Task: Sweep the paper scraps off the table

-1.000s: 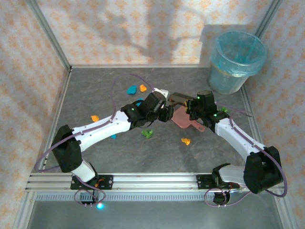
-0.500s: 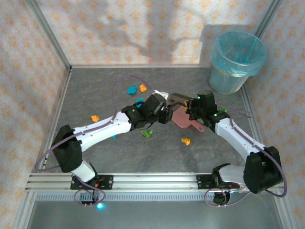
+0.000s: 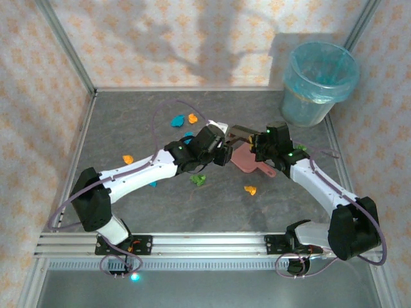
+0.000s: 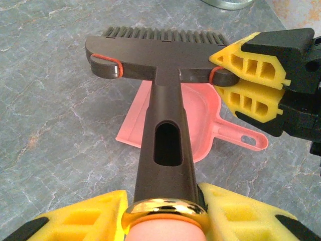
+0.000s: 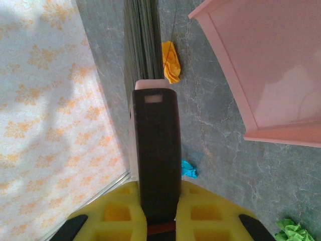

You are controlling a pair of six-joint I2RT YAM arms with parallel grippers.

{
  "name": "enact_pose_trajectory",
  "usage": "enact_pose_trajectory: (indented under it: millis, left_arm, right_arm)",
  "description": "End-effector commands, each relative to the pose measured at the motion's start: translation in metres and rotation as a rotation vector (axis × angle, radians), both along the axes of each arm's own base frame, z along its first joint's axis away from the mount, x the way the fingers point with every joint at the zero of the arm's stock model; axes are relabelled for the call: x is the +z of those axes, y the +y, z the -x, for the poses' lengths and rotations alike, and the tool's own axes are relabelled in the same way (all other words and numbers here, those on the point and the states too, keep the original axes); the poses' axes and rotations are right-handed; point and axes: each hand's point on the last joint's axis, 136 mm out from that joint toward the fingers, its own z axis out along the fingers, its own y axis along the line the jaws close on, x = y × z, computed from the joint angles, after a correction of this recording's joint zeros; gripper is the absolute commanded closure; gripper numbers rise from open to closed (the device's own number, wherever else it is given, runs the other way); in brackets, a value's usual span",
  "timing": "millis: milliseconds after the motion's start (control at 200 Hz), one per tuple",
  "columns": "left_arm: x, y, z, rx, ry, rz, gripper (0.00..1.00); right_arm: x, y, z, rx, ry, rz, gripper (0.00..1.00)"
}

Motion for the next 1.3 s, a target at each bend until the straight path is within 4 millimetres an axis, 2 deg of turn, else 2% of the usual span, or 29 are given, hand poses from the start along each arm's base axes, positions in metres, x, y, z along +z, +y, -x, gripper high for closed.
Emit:
enact_pose_trajectory:
  millis: [0,105,310,390,410,460,485,565,611,621,776,906,996,1071,1151,1296]
  left_arm:
    - [0.011,-0.005,-0.006,0.006,-0.037,0.001,0.60]
    - [0.013,-0.005,-0.008,0.014,-0.041,0.000,0.65]
    - [0.013,0.001,-0.010,0.046,-0.036,-0.024,1.00]
    - [0.015,0.009,-0.013,0.097,-0.034,-0.047,1.00]
    - [0.015,0.012,-0.014,0.112,-0.032,-0.053,1.00]
    - [0.017,0.018,-0.017,0.149,-0.024,-0.065,1.00]
    - [0.016,0.023,-0.018,0.170,-0.016,-0.072,1.00]
    - [0.019,0.039,-0.020,0.228,0.013,-0.087,1.00]
    - [0.024,0.049,-0.020,0.269,0.031,-0.068,1.00]
    - [0.024,0.051,-0.020,0.275,0.033,-0.065,1.00]
    - [0.051,0.081,-0.010,0.328,0.024,0.019,1.00]
    - [0.078,0.112,0.005,0.395,-0.009,0.072,1.00]
    - [0.093,0.139,0.020,0.452,-0.033,0.090,1.00]
    - [0.102,0.163,0.033,0.495,-0.045,0.097,1.00]
    - [0.111,0.183,0.049,0.514,-0.052,0.093,1.00]
    - [0.117,0.208,0.078,0.493,-0.055,0.076,1.00]
  right_arm:
    - [0.010,0.003,-0.005,0.002,-0.033,-0.021,1.00]
    - [0.010,0.004,-0.006,0.007,-0.033,-0.025,1.00]
    - [0.011,0.004,-0.009,0.011,-0.060,-0.019,1.00]
    - [0.013,0.004,-0.011,0.019,-0.096,-0.009,1.00]
    - [0.013,0.003,-0.011,0.021,-0.100,-0.004,0.92]
    - [0.013,0.002,-0.009,0.030,-0.112,0.015,0.66]
    - [0.014,0.001,-0.008,0.042,-0.125,0.032,0.57]
    - [0.016,-0.003,-0.003,0.086,-0.154,0.105,0.38]
    - [0.012,-0.006,0.000,0.112,-0.156,0.152,0.32]
    - [0.019,-0.006,0.002,0.118,-0.180,0.156,0.31]
    - [0.037,-0.025,0.023,0.237,-0.248,0.405,0.21]
    - [0.051,-0.061,0.046,0.361,-0.257,0.764,0.18]
    - [0.047,-0.078,0.065,0.474,-0.181,0.929,0.18]
    - [0.038,-0.079,0.076,0.611,-0.124,0.992,0.18]
    - [0.023,-0.071,0.085,0.776,-0.091,1.010,0.19]
    - [-0.002,-0.071,0.091,0.883,0.012,1.011,0.17]
